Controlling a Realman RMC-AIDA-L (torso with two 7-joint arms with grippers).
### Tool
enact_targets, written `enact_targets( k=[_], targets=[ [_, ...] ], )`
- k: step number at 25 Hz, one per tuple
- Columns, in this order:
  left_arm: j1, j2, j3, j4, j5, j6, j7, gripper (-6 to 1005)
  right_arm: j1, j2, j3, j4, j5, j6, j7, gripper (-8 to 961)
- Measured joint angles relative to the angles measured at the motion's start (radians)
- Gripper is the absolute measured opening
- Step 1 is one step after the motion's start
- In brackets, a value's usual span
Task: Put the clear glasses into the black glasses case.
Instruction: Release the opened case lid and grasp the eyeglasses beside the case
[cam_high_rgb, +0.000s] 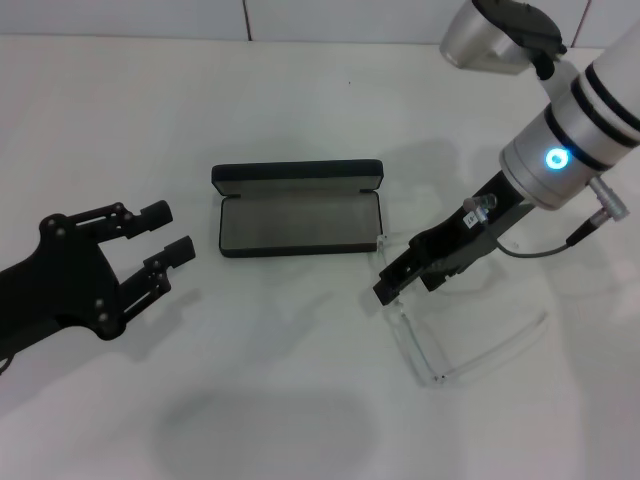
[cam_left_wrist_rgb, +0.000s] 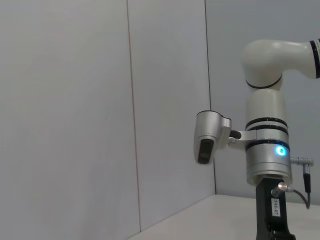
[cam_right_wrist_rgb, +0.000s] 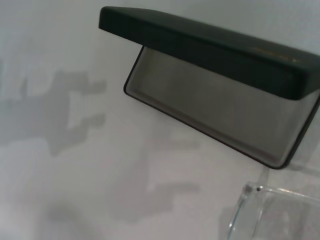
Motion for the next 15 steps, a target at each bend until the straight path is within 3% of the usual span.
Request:
enact_targets(
  k=[15],
  targets=[
    [-0.001, -0.002, 0.0, -0.013, 0.005, -0.001, 0.004, 374, -0.013, 0.002, -0.059, 0.011, 0.019, 0.055, 0.007, 701]
  ],
)
